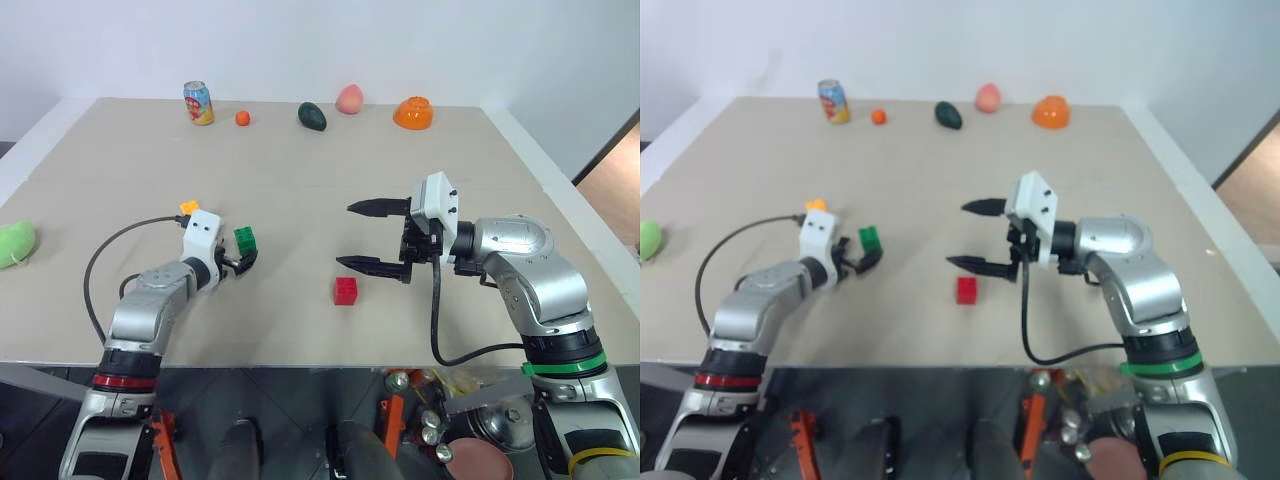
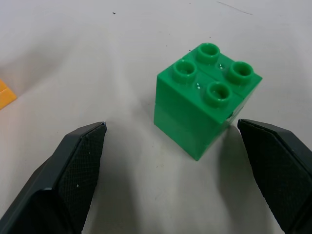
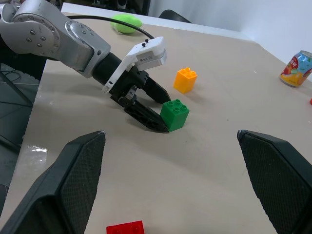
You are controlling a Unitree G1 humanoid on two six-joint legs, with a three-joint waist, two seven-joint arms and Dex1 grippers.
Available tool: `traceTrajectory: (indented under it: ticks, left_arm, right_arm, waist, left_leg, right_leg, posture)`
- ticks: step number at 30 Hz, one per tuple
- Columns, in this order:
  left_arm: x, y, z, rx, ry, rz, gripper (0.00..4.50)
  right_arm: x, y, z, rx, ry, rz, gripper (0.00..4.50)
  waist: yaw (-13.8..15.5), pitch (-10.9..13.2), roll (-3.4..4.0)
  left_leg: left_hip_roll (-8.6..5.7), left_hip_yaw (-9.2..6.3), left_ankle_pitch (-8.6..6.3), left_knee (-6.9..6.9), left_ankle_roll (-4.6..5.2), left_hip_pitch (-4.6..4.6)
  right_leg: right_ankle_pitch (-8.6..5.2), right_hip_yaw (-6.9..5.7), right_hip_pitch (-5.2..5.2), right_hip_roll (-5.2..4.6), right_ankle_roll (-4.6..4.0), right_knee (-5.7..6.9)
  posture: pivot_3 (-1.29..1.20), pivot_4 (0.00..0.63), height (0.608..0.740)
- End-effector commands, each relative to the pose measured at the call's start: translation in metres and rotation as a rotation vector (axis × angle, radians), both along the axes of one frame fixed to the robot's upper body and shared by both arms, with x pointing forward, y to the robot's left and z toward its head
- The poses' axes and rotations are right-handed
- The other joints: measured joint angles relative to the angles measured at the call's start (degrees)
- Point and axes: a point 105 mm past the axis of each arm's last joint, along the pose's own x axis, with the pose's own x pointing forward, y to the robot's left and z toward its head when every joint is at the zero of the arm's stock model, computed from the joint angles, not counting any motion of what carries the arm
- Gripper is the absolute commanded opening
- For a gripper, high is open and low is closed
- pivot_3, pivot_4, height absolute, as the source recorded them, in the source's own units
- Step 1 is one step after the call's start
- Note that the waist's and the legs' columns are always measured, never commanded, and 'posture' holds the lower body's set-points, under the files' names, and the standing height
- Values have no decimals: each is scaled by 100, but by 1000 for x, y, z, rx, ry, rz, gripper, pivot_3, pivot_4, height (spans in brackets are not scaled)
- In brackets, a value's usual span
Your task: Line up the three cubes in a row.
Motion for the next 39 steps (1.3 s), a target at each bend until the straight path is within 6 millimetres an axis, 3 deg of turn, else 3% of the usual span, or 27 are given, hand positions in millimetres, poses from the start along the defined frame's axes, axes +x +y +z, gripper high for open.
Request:
traceTrajectory:
  ticks: [1, 8, 22, 25, 32, 39]
  left_arm:
    - [1, -6, 15, -40, -17, 23, 4500]
    - [-5, -32, 23, -103, 28, -6, 4500]
    - [-7, -19, 21, -29, 41, 80, 4500]
    - [-5, -16, 23, -3, 8, 84, 3770]
    - [-1, -12, 23, 15, -18, 92, 1342]
    - [7, -3, 25, 44, -25, 116, 1278]
  right_arm:
    - [-2, 1, 8, 14, -35, 8, 4480]
    - [-1, 2, 9, 14, -38, 10, 4480]
    - [3, 3, 9, 17, -43, 2, 4480]
    - [3, 2, 9, 17, -46, -3, 4500]
    - [3, 2, 10, 16, -49, -7, 4500]
    - [4, 1, 11, 14, -52, -12, 4500]
  waist:
    - [0, 0, 0]
    - [1, 0, -1]
    - [-7, 0, -1]
    - [-6, 0, -1]
    - [-6, 0, -1]
    - [-6, 0, -1]
  left_leg:
    - [0, 0, 0, 0, 0, 0]
    - [-6, -3, 0, 0, 0, -1]
    - [-6, -8, 0, 0, 0, 0]
    - [-6, -8, 0, 0, 0, 0]
    - [-7, -8, 0, 0, 0, -1]
    - [-7, -8, 0, 0, 0, 0]
  right_leg:
    - [0, 0, 1, 0, 1, 0]
    - [-1, 1, 4, -2, 9, 0]
    - [-1, 2, 4, 1, 9, 0]
    - [-1, 2, 4, 1, 9, 0]
    - [-1, 2, 4, 0, 8, -1]
    - [1, 2, 4, 1, 6, -1]
  posture:
    - [0, 150, 738]
    - [0, 150, 738]
    - [0, 150, 738]
    - [0, 150, 738]
    - [0, 150, 738]
    - [0, 150, 738]
